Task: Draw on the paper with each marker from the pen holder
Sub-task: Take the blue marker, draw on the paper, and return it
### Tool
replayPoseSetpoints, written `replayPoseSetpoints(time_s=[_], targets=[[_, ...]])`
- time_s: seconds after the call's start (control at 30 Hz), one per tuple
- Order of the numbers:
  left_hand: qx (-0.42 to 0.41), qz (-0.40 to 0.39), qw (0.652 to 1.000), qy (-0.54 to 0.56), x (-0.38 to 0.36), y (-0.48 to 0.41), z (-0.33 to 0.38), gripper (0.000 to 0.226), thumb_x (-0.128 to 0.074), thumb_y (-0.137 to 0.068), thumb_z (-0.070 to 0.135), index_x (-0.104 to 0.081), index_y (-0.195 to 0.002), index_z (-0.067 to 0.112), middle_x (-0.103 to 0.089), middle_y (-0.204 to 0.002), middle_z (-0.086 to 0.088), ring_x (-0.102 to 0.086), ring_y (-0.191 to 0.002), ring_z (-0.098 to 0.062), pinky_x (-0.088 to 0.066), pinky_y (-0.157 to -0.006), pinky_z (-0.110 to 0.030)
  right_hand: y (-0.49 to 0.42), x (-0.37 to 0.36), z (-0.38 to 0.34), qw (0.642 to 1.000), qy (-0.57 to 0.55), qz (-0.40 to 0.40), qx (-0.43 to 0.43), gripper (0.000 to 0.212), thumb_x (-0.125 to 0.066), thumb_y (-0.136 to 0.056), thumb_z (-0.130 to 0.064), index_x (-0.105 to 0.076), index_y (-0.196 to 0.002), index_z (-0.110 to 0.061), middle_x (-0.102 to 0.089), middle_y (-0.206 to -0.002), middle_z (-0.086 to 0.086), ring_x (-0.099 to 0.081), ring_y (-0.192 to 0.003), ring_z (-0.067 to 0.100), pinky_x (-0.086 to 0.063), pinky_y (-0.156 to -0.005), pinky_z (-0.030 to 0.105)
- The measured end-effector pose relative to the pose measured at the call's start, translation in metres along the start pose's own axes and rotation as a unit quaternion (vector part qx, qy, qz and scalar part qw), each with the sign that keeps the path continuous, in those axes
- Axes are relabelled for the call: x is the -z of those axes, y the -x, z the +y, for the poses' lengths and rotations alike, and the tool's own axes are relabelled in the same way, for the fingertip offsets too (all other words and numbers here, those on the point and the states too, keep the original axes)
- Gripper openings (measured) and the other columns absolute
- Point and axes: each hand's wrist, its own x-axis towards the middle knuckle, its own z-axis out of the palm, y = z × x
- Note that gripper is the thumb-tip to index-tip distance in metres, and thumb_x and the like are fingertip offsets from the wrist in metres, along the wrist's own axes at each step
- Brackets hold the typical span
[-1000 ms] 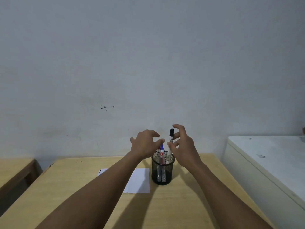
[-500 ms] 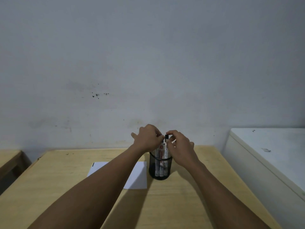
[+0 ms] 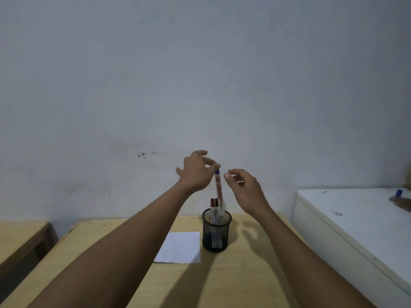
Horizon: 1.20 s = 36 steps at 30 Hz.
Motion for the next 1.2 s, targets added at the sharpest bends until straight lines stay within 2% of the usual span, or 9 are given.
replayPoseSetpoints(time_s=[0.1,0.17,0.27,0.4,0.57,0.83,0.97,1.1,1.2], targets=[[0.005,0.032,0.993,0.111,0.033,0.006,0.021,0.014,-0.062,-0.085,0.048,-0.071,-0.076,0.04,-0.053,-0.141,0.006,-0.047,-0.129,-0.022,-0.037,-0.105,-0.057,0.014,0.015,-0.029,0.988,-0.106,-0.106,-0.047,0.045,-0.068,-0.09,-0.051,-0.068,-0.119,-0.017,-0.076,-0.105,0.005,-0.07,-0.087,0.018,-0.052,-0.082,0.032],[0.019,0.053,0.982,0.179,0.054,0.014,0.031,0.019,-0.064,-0.088,0.041,-0.076,-0.093,0.028,-0.054,-0.142,0.0,-0.051,-0.126,-0.024,-0.041,-0.101,-0.043,0.026,0.023,-0.043,0.976,-0.159,-0.139,-0.059,0.035,-0.074,-0.09,-0.04,-0.07,-0.116,-0.017,-0.079,-0.1,0.006,-0.073,-0.084,0.019,-0.052,-0.081,0.035],[0.047,0.056,0.969,0.237,0.085,0.034,0.034,0.032,-0.065,-0.092,0.033,-0.072,-0.113,0.009,-0.053,-0.143,-0.007,-0.05,-0.127,-0.026,-0.038,-0.094,-0.035,0.034,0.031,-0.062,0.943,-0.309,-0.096,-0.077,0.026,-0.076,-0.09,-0.026,-0.072,-0.11,-0.01,-0.078,-0.094,0.007,-0.071,-0.08,0.019,-0.053,-0.077,0.038],[-0.016,0.014,0.978,0.207,0.114,0.069,0.025,0.02,-0.072,-0.087,0.035,-0.077,-0.098,0.019,-0.051,-0.143,-0.005,-0.051,-0.125,-0.02,-0.04,-0.095,-0.035,0.043,0.034,-0.092,0.873,-0.476,-0.039,-0.101,0.018,-0.079,-0.087,-0.029,-0.071,-0.094,-0.014,-0.072,-0.08,0.001,-0.067,-0.072,0.016,-0.053,-0.07,0.036],[-0.126,0.039,0.991,0.006,0.123,0.101,0.019,0.019,-0.074,-0.082,0.042,-0.076,-0.089,0.025,-0.055,-0.137,0.005,-0.048,-0.127,-0.015,-0.038,-0.101,-0.041,0.068,0.01,-0.12,0.936,-0.327,-0.124,-0.048,0.016,-0.077,-0.089,-0.029,-0.075,-0.098,-0.015,-0.074,-0.087,0.001,-0.065,-0.071,0.013,-0.049,-0.067,0.031],[-0.259,0.055,0.897,-0.355,0.14,0.137,-0.016,0.029,-0.055,-0.093,0.048,-0.077,-0.098,0.03,-0.057,-0.135,0.012,-0.039,-0.134,-0.017,-0.005,-0.111,-0.071,0.092,-0.035,-0.123,0.956,-0.262,-0.121,-0.056,0.024,-0.08,-0.087,-0.029,-0.076,-0.093,-0.006,-0.073,-0.075,0.001,-0.059,-0.07,0.013,-0.043,-0.062,0.03],[-0.207,-0.005,0.914,-0.349,0.148,0.143,-0.035,0.032,-0.05,-0.095,0.05,-0.076,-0.105,0.034,-0.051,-0.135,0.021,-0.029,-0.135,-0.014,0.005,-0.11,-0.071,0.092,-0.059,-0.12,0.949,-0.258,-0.17,-0.066,0.022,-0.079,-0.088,-0.026,-0.075,-0.092,-0.005,-0.07,-0.08,0.005,-0.055,-0.073,0.015,-0.047,-0.064,0.03],[-0.094,-0.089,0.964,-0.231,0.159,0.142,-0.073,0.027,-0.051,-0.094,0.053,-0.063,-0.109,0.033,-0.063,-0.099,0.032,-0.032,-0.125,-0.005,0.002,-0.113,-0.065,0.089,-0.081,-0.11,0.95,-0.208,-0.231,-0.032,0.014,-0.075,-0.091,-0.024,-0.075,-0.092,-0.01,-0.07,-0.082,0.002,-0.058,-0.074,0.014,-0.049,-0.068,0.03],[-0.041,-0.105,0.968,-0.223,0.16,0.14,-0.113,0.026,-0.055,-0.09,0.057,-0.07,-0.094,0.036,-0.055,-0.108,0.026,-0.036,-0.116,-0.007,-0.001,-0.114,-0.061,0.081,-0.1,-0.098,0.957,-0.181,-0.224,-0.029,0.018,-0.076,-0.091,-0.03,-0.076,-0.091,-0.012,-0.069,-0.08,0.001,-0.056,-0.068,0.013,-0.046,-0.063,0.029]])
